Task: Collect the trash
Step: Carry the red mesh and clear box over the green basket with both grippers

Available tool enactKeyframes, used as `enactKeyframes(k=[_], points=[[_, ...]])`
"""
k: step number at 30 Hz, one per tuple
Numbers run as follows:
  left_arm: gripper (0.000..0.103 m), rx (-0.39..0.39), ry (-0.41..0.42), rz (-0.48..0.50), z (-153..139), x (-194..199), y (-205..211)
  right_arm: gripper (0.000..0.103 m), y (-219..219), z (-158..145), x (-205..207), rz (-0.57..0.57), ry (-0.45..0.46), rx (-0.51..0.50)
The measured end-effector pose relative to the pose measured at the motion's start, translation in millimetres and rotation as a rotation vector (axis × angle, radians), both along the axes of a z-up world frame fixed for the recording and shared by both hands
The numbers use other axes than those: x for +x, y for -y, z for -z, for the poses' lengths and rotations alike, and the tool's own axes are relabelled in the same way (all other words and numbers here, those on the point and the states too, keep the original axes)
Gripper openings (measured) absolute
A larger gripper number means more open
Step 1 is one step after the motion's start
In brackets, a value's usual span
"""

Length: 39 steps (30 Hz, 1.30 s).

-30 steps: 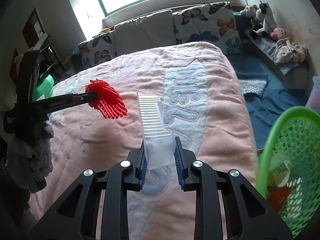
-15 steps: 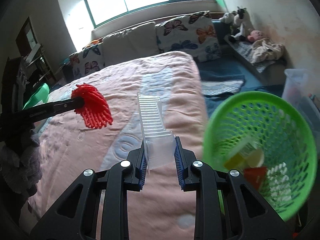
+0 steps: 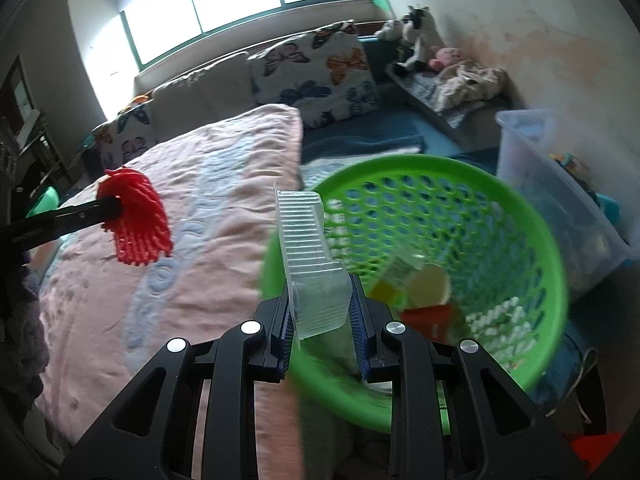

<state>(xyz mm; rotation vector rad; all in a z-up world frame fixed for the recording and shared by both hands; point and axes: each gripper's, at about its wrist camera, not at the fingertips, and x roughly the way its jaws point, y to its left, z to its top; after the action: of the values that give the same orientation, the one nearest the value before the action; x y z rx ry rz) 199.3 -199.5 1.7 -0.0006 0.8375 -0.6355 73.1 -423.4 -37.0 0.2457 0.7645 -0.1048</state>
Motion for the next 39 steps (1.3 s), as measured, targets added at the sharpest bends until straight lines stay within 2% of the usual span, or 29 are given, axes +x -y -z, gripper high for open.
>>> enactKeyframes(k=[11, 24, 27, 29, 31, 36, 37, 39], points=[[0.022, 0.025, 0.005, 0.077, -2, -8, 53, 0.026, 54, 18, -11, 0.122, -0.045, -0.007], [0.022, 0.063, -0.017, 0.154, 11, -19, 100, 0.029, 75, 20, -24, 0.172, -0.037, 0.010], [0.022, 0.068, -0.028, 0.167, 16, -21, 108, 0.041, 77, 15, -32, 0.177, -0.019, 0.014], [0.022, 0.072, -0.038, 0.175, 20, -23, 113, 0.043, 76, 12, -35, 0.175, -0.008, 0.011], [0.022, 0.076, -0.053, 0.184, 24, -24, 119, 0.052, 76, 9, -40, 0.172, 0.001, 0.014], [0.023, 0.078, -0.072, 0.191, 31, -26, 124, 0.058, 71, 5, -47, 0.160, 0.019, 0.022], [0.024, 0.079, -0.073, 0.195, 32, -27, 125, 0.062, 70, 5, -48, 0.158, 0.022, 0.023], [0.034, 0.079, -0.074, 0.198, 32, -28, 125, 0.065, 66, 3, -51, 0.160, 0.030, 0.019]])
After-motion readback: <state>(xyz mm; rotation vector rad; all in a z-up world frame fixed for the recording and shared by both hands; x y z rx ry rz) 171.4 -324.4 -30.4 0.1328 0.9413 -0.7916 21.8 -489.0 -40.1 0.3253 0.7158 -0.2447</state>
